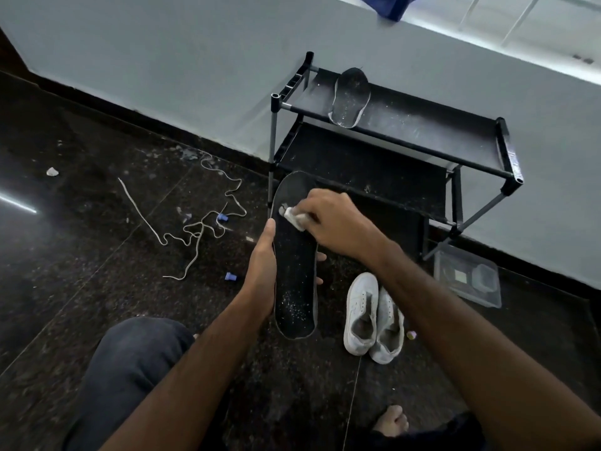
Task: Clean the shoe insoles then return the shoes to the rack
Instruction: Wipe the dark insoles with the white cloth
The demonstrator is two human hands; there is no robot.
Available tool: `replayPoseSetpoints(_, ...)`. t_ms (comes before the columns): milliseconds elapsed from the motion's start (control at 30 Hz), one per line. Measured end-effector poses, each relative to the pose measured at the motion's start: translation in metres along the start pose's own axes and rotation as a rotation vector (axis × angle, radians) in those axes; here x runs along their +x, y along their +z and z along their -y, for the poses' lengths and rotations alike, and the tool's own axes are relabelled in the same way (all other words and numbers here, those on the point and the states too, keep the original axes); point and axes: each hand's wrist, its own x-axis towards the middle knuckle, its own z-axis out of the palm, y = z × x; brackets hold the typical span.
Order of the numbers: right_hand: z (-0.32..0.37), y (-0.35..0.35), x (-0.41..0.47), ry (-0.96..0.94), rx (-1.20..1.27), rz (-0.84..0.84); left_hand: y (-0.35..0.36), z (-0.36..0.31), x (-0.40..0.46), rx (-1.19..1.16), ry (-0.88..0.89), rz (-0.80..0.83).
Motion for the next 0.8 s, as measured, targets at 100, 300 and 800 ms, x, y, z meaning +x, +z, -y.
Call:
replayPoseSetpoints(100,-0.002,-0.020,-0.004,-0.033,-0.003,0.284,-0.003,0.002,0.000,0.029,-0.011,-0.009)
replayPoseSetpoints(300,-0.006,-0.037,-0.001,0.076,0.119,-0.093,0.000,-0.001,0.004,0.003,-0.007,-0.012)
replayPoseSetpoints(800,-0.003,-0.014,-0.012,-0.003,-0.149,-0.004,0.000,0.000,0.002,0.009,0.022,-0.020)
